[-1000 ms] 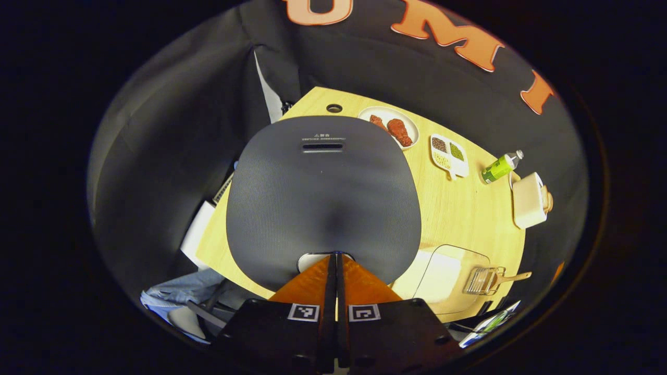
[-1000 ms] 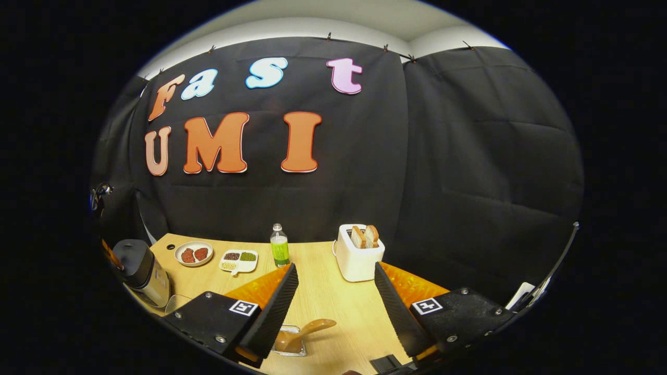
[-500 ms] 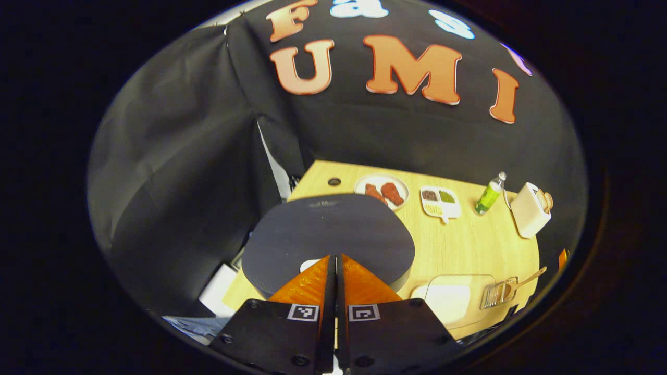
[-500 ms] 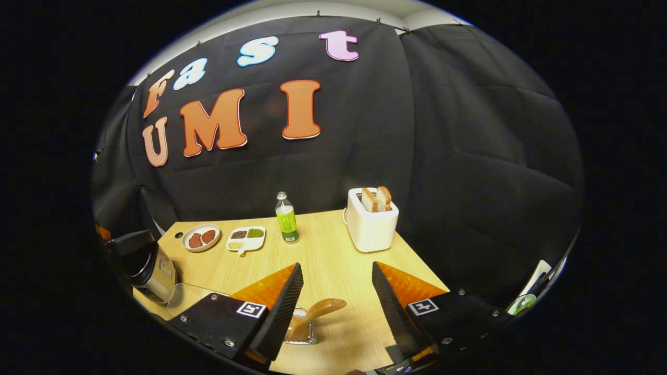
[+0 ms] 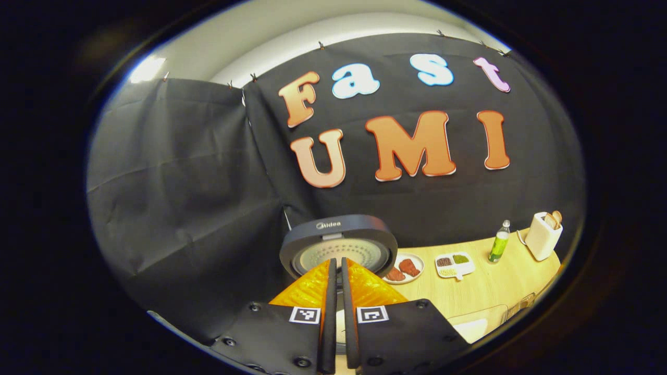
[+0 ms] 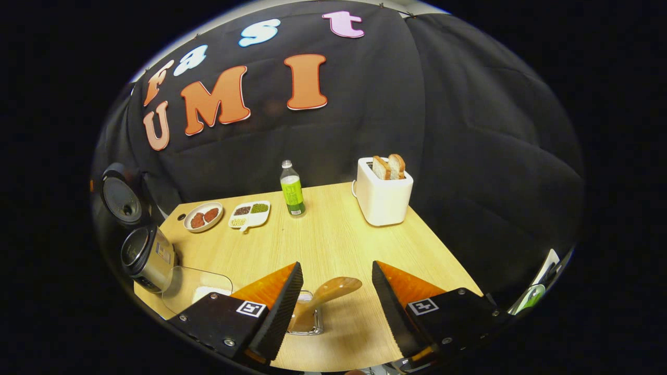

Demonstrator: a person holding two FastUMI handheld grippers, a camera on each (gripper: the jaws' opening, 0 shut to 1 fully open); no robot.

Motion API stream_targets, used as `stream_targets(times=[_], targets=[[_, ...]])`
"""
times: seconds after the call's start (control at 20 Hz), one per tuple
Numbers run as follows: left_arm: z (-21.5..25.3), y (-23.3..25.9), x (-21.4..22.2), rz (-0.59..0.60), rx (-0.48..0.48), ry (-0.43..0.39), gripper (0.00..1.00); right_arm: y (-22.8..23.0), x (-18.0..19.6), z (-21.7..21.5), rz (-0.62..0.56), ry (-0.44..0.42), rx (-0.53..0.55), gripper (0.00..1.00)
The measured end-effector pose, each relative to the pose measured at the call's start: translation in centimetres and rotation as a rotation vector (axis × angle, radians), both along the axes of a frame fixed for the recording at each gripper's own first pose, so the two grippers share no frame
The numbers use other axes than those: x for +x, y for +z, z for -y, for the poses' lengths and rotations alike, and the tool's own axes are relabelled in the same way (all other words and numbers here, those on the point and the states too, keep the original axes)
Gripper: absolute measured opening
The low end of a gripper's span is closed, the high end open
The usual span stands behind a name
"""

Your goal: Close the left gripper, press the button to open the rice cooker; take a wooden spoon from the chopstick holder with the right hand, scoop a spoonful of rice and pour it into the rice cooker, then put the wooden spoon back into the chopstick holder.

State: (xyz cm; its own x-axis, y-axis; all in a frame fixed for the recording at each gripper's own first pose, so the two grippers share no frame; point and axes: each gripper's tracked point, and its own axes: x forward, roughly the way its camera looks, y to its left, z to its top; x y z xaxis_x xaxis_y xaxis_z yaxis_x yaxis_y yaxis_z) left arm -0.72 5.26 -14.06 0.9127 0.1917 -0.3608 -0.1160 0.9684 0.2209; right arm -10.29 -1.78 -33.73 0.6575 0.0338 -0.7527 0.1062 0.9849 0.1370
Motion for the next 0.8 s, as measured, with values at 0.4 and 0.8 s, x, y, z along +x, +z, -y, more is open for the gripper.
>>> stream_targets(times=[0.4,0.8], targets=[[1.0,3.2,-1.2,0.098,0.03,-0.022,0.69,-4.9,-0.7,-2.2,-0.124,-0.029,0.088,0.83],[0.7,3.9,-2.7,0.111,0.05,0.004,0.73,-8.4,-0.3,-5.0,-0.155,-0.108,0.203,0.38]])
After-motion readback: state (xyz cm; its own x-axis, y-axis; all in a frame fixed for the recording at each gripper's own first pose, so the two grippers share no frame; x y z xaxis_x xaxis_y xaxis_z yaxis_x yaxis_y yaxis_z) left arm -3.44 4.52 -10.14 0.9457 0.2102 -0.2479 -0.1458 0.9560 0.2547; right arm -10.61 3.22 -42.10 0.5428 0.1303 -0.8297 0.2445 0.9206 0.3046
